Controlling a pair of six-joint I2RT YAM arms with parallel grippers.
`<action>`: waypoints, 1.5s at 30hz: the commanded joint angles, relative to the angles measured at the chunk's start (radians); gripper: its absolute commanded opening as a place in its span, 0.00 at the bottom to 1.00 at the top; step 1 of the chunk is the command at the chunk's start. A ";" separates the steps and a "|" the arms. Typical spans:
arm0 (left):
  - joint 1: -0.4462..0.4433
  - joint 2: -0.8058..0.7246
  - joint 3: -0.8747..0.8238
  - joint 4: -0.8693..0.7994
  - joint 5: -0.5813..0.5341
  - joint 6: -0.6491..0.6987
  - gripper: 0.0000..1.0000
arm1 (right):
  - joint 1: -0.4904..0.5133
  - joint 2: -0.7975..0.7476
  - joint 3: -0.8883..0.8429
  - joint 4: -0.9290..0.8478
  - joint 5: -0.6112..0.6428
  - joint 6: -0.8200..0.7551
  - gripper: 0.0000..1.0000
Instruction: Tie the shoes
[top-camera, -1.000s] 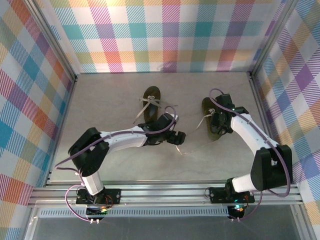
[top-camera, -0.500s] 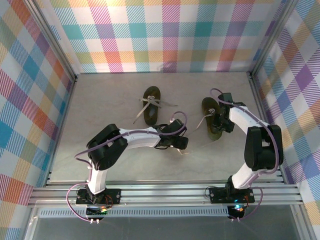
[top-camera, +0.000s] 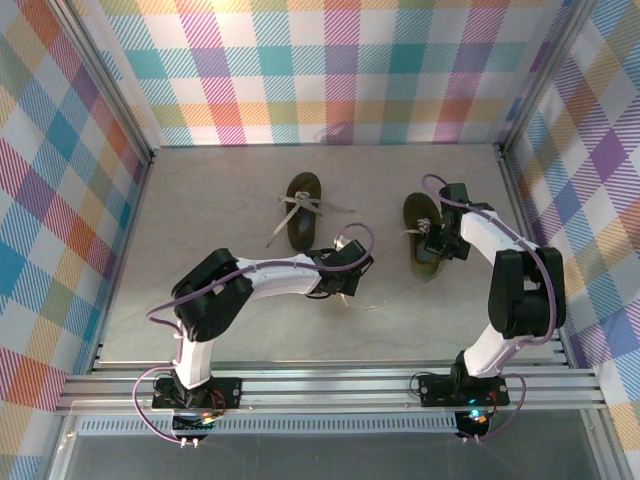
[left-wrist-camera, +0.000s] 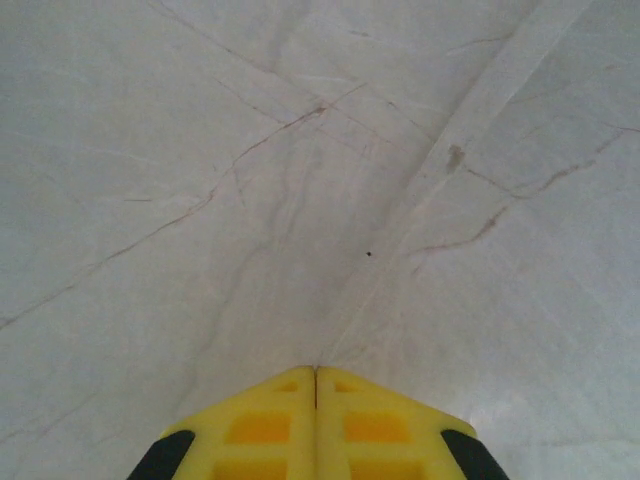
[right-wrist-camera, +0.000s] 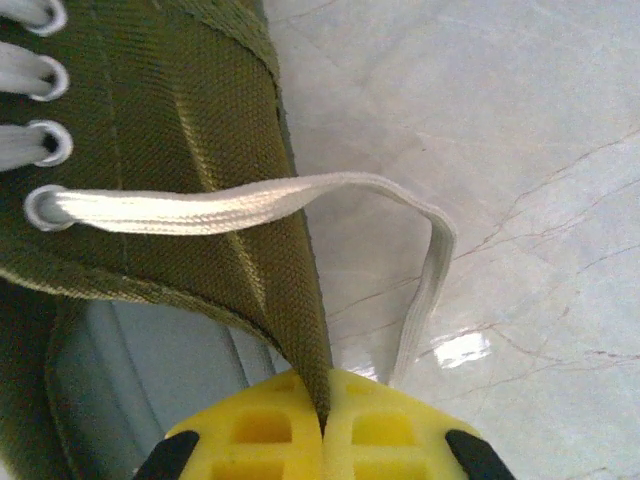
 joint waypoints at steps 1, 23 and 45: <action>0.010 -0.170 -0.024 -0.050 -0.101 0.030 0.00 | 0.009 -0.105 -0.030 0.044 -0.063 0.022 0.00; 0.121 -0.778 -0.254 -0.256 -0.204 0.039 0.00 | 0.617 -0.258 -0.211 0.174 -0.061 0.539 0.00; 0.151 -0.790 -0.291 -0.102 -0.014 0.091 0.00 | 0.483 -0.322 -0.277 -0.070 0.242 0.398 0.54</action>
